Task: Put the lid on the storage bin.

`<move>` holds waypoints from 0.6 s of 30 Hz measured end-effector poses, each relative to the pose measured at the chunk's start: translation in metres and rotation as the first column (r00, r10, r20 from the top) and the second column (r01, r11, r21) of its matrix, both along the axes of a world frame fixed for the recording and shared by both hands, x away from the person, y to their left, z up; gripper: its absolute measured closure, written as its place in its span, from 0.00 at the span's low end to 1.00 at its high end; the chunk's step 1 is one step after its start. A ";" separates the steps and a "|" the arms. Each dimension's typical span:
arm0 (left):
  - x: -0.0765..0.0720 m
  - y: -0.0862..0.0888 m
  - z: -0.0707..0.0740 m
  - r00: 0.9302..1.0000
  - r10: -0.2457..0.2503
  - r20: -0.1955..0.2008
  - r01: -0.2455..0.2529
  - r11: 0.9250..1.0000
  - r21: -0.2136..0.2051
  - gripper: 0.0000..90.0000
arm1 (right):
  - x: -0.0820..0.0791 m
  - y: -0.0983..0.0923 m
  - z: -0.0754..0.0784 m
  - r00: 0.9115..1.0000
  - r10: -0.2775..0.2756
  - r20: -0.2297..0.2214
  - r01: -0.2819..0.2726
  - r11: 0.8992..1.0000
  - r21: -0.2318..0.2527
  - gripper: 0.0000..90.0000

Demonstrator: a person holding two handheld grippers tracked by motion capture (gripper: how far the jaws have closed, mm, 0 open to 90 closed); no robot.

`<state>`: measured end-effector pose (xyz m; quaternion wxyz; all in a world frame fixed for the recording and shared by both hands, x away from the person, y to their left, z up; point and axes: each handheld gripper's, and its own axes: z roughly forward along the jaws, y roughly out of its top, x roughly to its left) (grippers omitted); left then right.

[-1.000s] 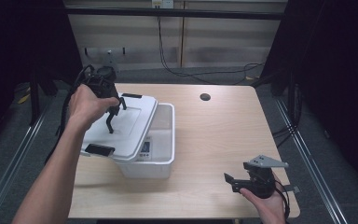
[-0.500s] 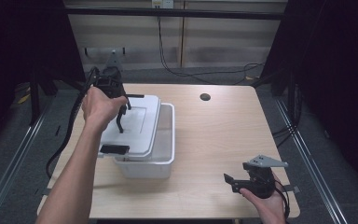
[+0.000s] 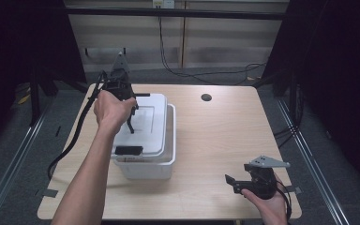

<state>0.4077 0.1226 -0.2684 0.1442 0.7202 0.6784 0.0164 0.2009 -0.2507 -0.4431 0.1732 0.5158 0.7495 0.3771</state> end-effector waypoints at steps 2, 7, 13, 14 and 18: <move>0.000 -0.003 -0.002 1.000 0.006 -0.016 -0.006 1.000 0.007 0.94 | 0.000 0.000 0.000 1.000 0.001 0.001 -0.001 1.000 -0.002 0.17; 0.000 -0.006 -0.004 1.000 0.007 -0.009 -0.007 1.000 0.002 0.94 | 0.000 0.000 0.000 1.000 0.005 0.000 -0.005 1.000 -0.001 0.17; -0.001 -0.009 -0.007 1.000 0.015 -0.009 -0.015 1.000 -0.001 0.94 | 0.000 0.000 0.000 1.000 0.009 -0.005 -0.009 1.000 0.003 0.17; -0.001 -0.010 -0.008 1.000 0.028 -0.006 -0.029 1.000 -0.008 0.94 | 0.000 0.000 0.000 1.000 0.009 -0.005 -0.009 1.000 0.003 0.17; -0.001 -0.015 -0.010 1.000 0.013 -0.006 -0.013 1.000 -0.017 0.94 | 0.001 0.000 0.000 1.000 0.012 -0.012 -0.012 1.000 0.008 0.17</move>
